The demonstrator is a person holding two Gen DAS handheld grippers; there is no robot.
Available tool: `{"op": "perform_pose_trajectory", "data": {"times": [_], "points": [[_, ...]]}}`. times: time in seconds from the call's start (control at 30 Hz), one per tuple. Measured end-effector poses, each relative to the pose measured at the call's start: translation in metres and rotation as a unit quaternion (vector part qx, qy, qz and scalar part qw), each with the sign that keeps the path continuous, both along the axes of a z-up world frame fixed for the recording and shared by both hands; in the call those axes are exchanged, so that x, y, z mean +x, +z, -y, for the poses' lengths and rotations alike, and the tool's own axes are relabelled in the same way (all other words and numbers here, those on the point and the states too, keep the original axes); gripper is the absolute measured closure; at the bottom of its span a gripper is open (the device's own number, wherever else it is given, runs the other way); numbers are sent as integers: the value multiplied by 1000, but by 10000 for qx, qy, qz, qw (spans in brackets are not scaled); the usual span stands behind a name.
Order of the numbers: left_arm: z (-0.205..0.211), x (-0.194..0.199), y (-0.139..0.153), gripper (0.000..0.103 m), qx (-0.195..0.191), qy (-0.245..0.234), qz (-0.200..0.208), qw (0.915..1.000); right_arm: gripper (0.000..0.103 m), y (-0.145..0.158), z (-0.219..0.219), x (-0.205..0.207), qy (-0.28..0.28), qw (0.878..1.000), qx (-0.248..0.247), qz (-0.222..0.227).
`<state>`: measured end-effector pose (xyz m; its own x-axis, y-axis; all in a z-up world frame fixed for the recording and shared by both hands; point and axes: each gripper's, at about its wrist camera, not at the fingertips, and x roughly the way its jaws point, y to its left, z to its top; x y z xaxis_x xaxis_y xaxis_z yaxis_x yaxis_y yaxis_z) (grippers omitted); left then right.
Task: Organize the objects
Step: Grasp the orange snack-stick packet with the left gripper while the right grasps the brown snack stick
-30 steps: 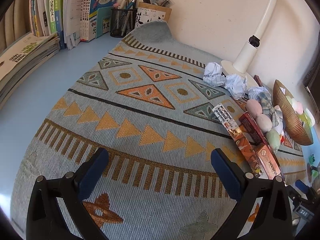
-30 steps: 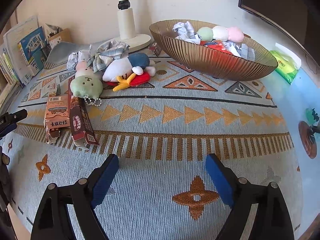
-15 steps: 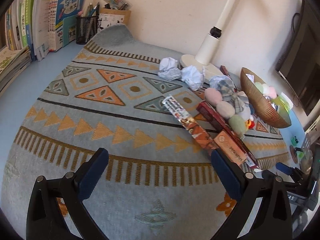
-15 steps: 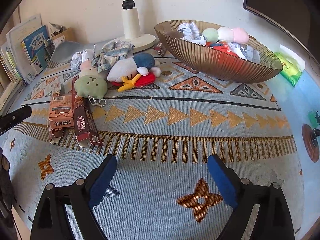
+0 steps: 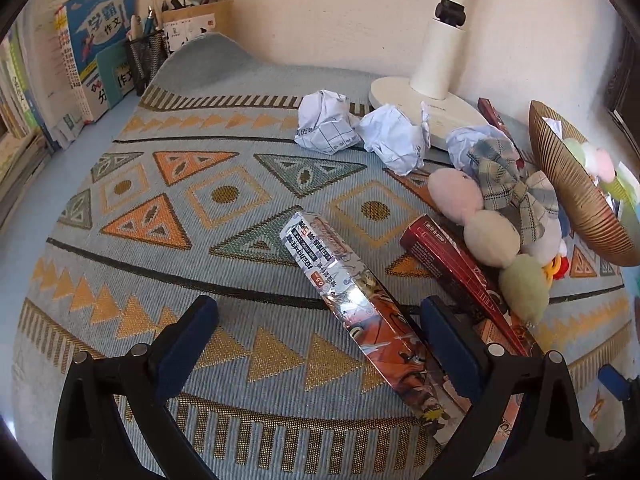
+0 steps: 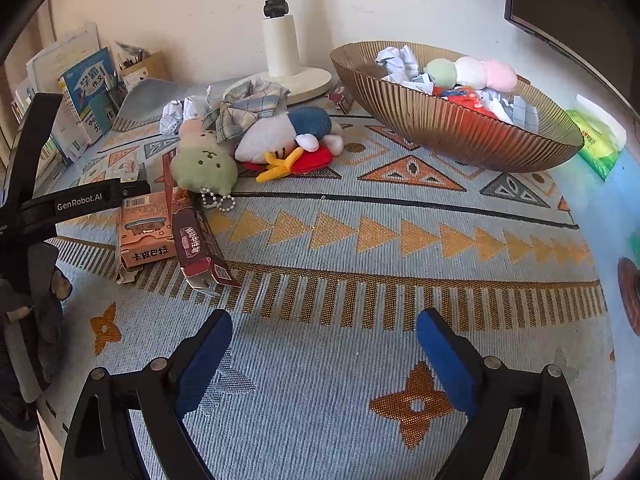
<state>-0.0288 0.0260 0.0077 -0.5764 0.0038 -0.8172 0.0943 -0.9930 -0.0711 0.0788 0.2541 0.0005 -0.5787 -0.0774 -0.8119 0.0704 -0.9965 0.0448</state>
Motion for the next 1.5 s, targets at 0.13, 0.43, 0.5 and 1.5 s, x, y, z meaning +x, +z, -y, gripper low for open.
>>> {"op": "perform_pose_trajectory", "data": {"times": [0.13,0.43,0.5,1.5], "points": [[3,13,6,58,-109,-232,-78,9996,10,0,1,1,53,10000,-33,-13],[68,50,9,72,940,-682,57,9932,10,14,2,7,143,9992,-144,-337],[71,51,7,70,1107,-689,-61,9914,13,19,12,8,413,9981,-176,-415],[51,56,6,60,531,-845,-412,9942,73,9,53,42,993,9906,-889,301]]}}
